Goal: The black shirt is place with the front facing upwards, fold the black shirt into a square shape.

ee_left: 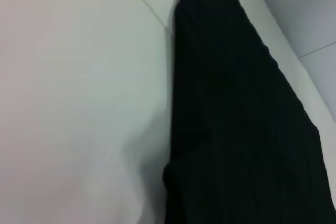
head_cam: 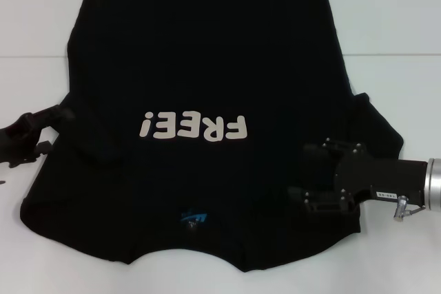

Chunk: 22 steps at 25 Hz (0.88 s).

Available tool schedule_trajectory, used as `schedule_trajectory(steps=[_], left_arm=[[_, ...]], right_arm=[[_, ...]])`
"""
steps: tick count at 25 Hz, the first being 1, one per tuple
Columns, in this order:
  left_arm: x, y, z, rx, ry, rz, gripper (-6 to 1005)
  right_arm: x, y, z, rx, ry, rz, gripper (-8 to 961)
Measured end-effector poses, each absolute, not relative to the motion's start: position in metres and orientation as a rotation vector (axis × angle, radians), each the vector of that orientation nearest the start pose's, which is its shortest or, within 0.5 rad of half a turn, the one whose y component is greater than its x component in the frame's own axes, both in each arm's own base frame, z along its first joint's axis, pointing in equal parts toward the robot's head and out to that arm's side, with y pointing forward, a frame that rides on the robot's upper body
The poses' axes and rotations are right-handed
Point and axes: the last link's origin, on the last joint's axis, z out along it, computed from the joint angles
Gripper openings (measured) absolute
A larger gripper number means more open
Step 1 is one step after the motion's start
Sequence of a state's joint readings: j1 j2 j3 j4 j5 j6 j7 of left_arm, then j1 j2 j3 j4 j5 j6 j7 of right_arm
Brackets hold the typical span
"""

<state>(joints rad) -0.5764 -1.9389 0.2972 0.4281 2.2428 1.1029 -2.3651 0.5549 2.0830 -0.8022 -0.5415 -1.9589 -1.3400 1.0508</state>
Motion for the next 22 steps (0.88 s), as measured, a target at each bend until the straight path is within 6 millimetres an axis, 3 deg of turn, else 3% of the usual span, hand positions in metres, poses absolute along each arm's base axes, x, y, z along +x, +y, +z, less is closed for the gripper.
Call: schedule_trajectory(steps=[4, 22], left_arm=[[-0.362, 0.372, 0.047, -1.539, -1.979, -0.790, 959], [-0.348, 0.389, 0.030, -1.518, -1.956, -0.782, 963]], right_arm=[[0.271, 0.341, -0.033, -2.717, 0.273, 0.486, 915], [0.270, 0.342, -0.033, -2.716, 0.269, 0.486, 914]])
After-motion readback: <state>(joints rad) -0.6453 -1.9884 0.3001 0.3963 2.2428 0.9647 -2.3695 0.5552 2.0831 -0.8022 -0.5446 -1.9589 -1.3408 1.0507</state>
